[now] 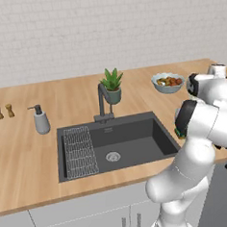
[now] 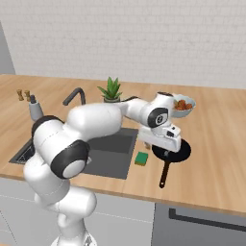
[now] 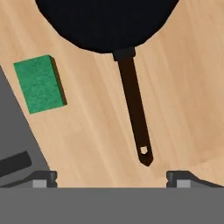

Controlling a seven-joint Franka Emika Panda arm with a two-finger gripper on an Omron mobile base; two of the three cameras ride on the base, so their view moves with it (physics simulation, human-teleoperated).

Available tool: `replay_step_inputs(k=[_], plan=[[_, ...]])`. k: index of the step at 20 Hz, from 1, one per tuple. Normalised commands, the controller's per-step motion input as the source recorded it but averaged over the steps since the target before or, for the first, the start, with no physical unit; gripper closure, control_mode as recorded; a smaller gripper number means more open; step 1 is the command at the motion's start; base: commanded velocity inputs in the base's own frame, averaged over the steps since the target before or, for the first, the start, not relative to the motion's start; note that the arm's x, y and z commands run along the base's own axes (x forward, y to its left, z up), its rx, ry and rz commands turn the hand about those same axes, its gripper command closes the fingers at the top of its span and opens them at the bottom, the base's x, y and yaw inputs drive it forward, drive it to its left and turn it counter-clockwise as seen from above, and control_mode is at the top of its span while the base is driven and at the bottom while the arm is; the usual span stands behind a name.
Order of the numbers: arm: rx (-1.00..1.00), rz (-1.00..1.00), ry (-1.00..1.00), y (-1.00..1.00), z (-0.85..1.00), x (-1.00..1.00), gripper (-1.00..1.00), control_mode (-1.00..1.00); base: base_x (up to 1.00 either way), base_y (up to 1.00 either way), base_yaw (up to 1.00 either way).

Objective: Pick the pan and sponge and place them into the sink. Then turn on the water.

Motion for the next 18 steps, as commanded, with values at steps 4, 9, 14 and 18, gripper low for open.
replay_step_inputs(k=[4,9,14,18], plan=[[0.00,-0.02,0.00,-0.31,-0.56,0.03,-1.00,-1.00,0.00,0.00,0.00],[-0.01,-0.03,0.00,-0.15,-0.59,0.04,-1.00,-1.00,0.00,0.00,0.00],[0.00,-0.02,0.01,-0.08,-0.40,0.05,-1.00,-1.00,0.00,0.00,0.00],[0.00,-0.02,0.01,-0.03,-0.32,0.21,-1.00,-1.00,0.00,0.00,0.00]])
